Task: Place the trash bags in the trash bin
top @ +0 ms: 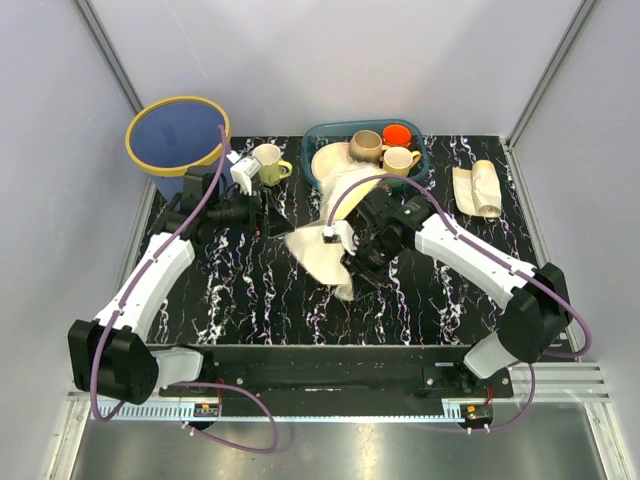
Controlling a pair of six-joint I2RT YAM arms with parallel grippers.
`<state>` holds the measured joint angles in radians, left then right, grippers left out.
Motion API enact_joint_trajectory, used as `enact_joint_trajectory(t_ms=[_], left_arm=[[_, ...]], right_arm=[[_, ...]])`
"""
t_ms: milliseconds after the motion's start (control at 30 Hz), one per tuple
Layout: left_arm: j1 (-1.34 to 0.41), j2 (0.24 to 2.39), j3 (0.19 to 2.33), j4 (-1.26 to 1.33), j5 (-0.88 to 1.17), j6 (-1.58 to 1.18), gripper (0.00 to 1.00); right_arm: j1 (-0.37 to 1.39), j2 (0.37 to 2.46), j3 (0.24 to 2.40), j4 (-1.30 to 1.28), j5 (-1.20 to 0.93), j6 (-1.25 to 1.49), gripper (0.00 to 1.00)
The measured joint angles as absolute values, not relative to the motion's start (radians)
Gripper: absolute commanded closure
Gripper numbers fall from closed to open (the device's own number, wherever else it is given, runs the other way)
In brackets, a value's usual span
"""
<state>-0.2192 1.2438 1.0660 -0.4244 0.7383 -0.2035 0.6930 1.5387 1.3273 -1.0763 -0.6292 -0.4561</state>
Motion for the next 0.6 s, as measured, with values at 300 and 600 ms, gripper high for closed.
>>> enact_joint_trajectory(t_ms=[300,600], left_arm=[[-0.231,1.271,1.050,-0.461,0.740,-0.141,0.27],[-0.331,1.160,0.964,-0.542,0.735,0.081,0.19]], right_arm=[[0.733,1.523,1.316,-1.028,-0.648,-0.378,0.41],[0.431,1.575,1.254,-0.909,-0.686,-0.225,0.18]])
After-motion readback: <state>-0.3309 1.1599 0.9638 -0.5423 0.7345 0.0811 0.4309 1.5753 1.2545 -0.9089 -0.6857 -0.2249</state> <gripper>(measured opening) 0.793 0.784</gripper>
